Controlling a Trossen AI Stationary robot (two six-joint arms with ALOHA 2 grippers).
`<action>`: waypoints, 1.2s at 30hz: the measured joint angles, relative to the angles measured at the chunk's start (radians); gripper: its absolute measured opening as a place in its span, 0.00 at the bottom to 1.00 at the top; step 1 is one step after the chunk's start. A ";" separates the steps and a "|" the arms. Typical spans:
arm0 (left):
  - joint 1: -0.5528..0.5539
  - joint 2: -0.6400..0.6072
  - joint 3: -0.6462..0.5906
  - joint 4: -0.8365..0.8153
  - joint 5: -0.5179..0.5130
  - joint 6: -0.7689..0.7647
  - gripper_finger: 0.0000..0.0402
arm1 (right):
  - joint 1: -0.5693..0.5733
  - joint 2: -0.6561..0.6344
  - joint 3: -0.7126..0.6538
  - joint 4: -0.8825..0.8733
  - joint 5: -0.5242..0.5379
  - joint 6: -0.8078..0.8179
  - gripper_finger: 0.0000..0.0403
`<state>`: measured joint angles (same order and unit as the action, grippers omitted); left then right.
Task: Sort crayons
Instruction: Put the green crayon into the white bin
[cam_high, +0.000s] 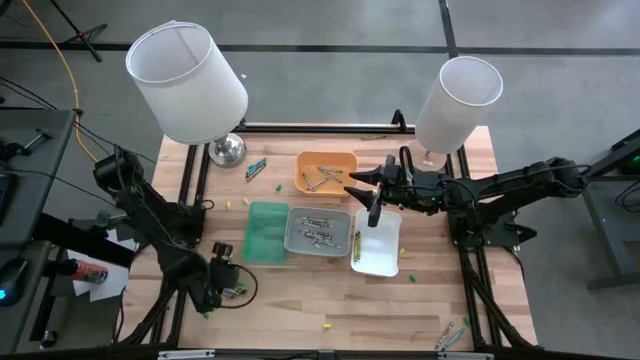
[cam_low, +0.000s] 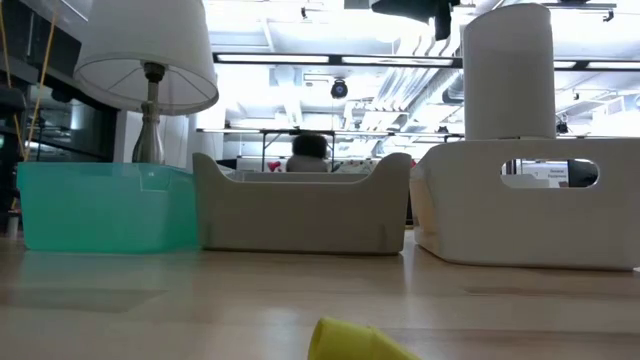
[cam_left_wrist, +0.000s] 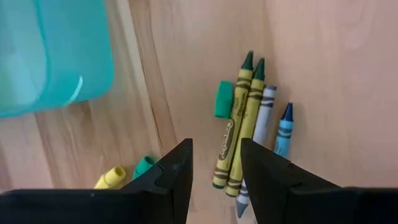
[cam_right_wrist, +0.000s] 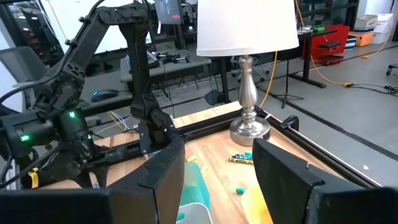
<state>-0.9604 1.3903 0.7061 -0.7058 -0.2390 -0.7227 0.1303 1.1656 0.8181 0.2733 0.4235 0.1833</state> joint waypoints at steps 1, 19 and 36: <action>0.000 0.000 -0.008 0.012 0.007 0.000 0.30 | 0.000 0.000 0.000 0.000 0.000 0.000 0.46; 0.000 0.001 -0.091 0.118 0.074 0.099 0.30 | 0.000 0.000 0.000 -0.001 0.000 0.000 0.46; 0.000 -0.021 -0.046 0.077 0.087 0.097 0.29 | 0.000 0.000 0.000 -0.004 0.001 0.000 0.46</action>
<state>-0.9607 1.3694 0.6600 -0.6285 -0.1518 -0.6255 0.1303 1.1656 0.8181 0.2691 0.4247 0.1829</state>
